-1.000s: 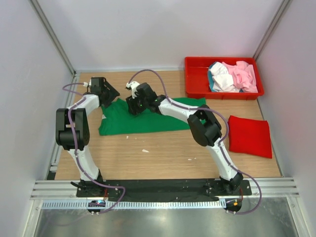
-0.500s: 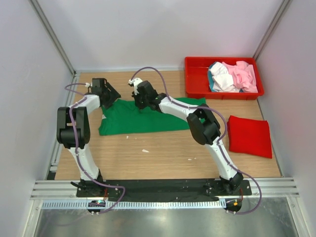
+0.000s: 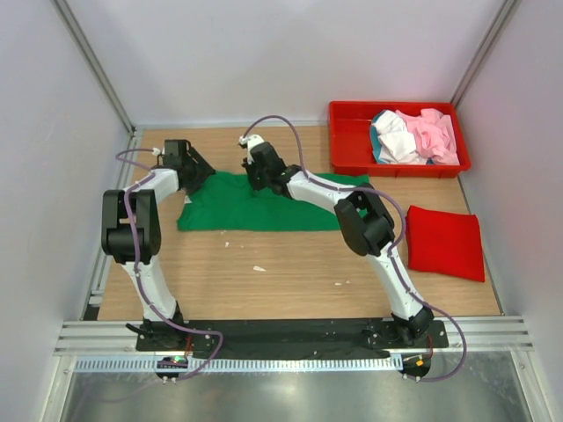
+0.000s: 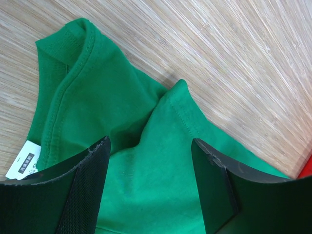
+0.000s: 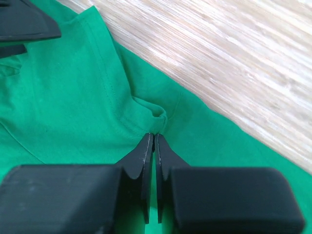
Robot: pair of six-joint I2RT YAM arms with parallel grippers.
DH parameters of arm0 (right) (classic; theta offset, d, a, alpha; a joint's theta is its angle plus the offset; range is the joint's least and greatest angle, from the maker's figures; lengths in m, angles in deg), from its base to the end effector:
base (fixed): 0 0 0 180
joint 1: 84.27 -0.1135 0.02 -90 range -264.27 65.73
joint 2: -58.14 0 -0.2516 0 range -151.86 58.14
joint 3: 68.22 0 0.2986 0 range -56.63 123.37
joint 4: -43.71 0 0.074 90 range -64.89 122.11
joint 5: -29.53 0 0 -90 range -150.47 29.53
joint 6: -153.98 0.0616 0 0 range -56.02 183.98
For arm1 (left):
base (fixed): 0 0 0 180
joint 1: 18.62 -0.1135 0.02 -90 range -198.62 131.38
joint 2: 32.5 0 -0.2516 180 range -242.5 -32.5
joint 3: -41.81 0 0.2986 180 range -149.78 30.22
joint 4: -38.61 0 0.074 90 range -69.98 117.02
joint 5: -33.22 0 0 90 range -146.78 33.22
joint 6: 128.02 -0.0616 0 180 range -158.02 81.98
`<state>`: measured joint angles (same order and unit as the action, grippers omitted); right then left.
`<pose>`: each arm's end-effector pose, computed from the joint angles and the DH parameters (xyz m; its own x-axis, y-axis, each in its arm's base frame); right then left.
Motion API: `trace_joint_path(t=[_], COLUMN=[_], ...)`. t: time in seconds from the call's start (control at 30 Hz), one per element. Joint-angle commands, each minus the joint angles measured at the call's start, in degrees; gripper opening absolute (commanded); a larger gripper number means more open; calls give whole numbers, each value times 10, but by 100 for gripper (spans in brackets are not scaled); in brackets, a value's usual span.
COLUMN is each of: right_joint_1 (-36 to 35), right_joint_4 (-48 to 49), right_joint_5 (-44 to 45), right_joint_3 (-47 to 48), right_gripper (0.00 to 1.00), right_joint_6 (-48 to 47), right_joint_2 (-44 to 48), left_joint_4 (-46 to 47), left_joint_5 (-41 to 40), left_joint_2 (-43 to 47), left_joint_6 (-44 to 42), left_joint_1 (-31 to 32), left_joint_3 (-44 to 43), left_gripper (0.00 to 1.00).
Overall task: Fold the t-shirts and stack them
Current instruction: Fold the tshirt
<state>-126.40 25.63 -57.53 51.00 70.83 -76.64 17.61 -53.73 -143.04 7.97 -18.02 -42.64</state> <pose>0.4454 0.3986 0.1369 -0.4840 -0.2772 -0.8300 -0.5847 0.8081 0.0711 0.4687 -0.0082 0.1185 -0.5424 -0.7126 -0.4450 -0.4943 0.6990 -0.5168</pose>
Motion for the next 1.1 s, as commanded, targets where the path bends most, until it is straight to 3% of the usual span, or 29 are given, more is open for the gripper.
trace_joint_path(t=[0.0,0.1,0.13,0.2,0.33,0.47,0.57,0.77,1.07], right_joint_1=[3,5,8,13,30,42,44,44,44], right_joint_4=[10,11,8,-16,-40,-37,-50,-51,-42], right_joint_5=[13,30,48,56,24,-21,-50,-58,28], right_joint_3=[-10,-22,-16,-3,11,-5,-13,-89,-224], right_gripper=[11,22,30,33,42,59,66,70,70], right_joint_6=[28,40,47,52,71,89,92,91,91], right_joint_2=[-1,-3,-4,-14,-8,32,75,163,225], left_joint_4=[21,21,19,13,-8,-15,-17,-15,-43], left_joint_5=[-8,-15,-16,-27,-64,-79,-72,-76,-127], left_joint_2=[2,5,7,17,49,79,88,94,7], left_joint_6=[-8,-8,-8,-11,-34,-53,-60,-82,-83], left_joint_1=[-3,-3,-3,-3,0,6,14,41,73], left_joint_3=[-23,-30,-30,-26,-6,24,39,41,-93], left_gripper=[68,69,69,68,69,72,72,72,73])
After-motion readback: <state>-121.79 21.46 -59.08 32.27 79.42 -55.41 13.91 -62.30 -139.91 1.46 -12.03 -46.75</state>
